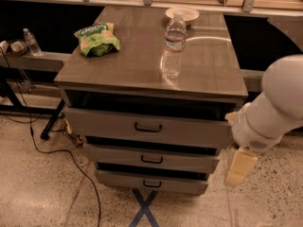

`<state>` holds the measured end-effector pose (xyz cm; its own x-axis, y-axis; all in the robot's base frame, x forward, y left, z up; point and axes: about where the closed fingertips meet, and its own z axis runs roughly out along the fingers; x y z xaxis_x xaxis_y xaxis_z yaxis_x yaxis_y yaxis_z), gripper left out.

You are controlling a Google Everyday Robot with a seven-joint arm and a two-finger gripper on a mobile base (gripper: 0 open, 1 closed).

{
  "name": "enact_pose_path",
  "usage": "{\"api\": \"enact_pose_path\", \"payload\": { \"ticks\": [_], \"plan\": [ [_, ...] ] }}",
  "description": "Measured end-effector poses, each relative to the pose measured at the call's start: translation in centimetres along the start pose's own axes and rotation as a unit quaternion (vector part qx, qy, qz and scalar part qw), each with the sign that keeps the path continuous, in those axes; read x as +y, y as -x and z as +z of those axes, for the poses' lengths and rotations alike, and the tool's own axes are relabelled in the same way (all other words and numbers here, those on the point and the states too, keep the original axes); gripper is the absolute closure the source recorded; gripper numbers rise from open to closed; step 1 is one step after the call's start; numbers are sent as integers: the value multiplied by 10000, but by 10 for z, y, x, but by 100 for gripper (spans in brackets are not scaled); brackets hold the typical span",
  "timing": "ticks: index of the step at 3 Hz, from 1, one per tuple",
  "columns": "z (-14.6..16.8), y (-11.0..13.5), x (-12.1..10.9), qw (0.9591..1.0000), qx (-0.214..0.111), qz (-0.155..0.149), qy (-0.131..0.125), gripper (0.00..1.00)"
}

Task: Open middle drawer

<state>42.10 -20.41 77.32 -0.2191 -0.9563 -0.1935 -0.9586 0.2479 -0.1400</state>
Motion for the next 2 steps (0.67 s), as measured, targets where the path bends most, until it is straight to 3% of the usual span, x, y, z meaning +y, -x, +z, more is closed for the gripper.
{"api": "enact_pose_path", "payload": {
  "ticks": [1,2],
  "plan": [
    [72,-14,32,9993,91,49,368,0],
    [72,-14,31,9993,91,48,366,0]
  ]
}}
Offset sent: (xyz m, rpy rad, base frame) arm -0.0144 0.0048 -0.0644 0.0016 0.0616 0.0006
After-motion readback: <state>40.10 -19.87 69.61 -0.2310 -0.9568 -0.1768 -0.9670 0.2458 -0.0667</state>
